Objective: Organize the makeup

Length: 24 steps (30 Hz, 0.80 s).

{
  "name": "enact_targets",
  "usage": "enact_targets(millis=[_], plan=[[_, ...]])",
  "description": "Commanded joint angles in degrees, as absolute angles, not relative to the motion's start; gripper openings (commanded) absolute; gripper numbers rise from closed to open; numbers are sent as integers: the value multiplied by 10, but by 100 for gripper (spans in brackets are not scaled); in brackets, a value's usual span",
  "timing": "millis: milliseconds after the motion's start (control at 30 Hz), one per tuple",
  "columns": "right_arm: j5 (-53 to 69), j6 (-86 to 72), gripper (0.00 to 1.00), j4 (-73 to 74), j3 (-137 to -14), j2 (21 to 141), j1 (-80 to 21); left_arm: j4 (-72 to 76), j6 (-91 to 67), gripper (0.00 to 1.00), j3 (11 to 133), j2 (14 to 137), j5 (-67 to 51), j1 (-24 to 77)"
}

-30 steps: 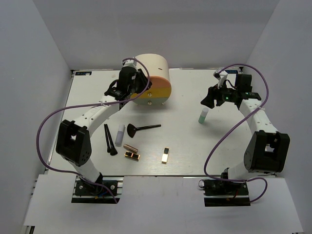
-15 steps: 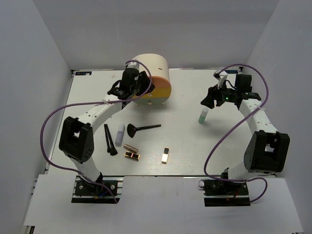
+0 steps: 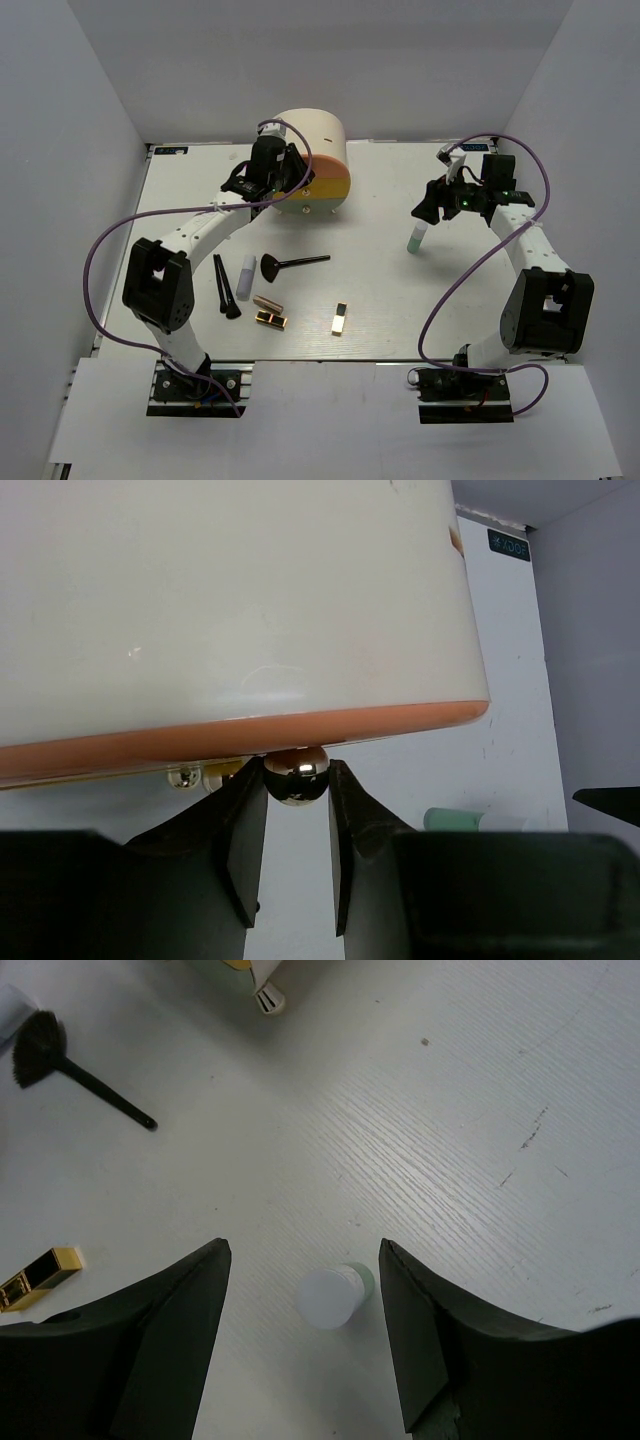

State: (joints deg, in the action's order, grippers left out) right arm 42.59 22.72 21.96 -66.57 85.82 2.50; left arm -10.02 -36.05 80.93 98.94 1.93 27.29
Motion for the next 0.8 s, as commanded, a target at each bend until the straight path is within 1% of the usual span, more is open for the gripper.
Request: enact_targets(millis=[0, 133, 267, 500, 600, 633, 667, 733, 767], plan=[[432, 235, 67, 207, -664, 840, 25, -80, -356, 12, 795, 961, 19, 272], [432, 241, 68, 214, -669, 839, 25, -76, -357, 9, 738, 917, 4, 277], [438, 242, 72, 215, -671, 839, 25, -78, -360, 8, 693, 869, 1, 277], [440, 243, 76, 220, -680, 843, 24, -83, -378, 7, 641, 810, 1, 282], [439, 246, 78, 221, -681, 844, 24, -86, -379, 9, 632, 801, 1, 282], [439, 248, 80, 222, -681, 844, 24, -86, -378, 12, 629, 799, 1, 282], [439, 249, 82, 222, -681, 843, 24, -85, -378, 28, 628, 797, 3, 282], [439, 257, 89, 228, -686, 843, 25, -83, -376, 46, 629, 799, 4, 282], [437, 261, 89, 229, -688, 844, 24, -81, -376, 59, 630, 801, 4, 282]])
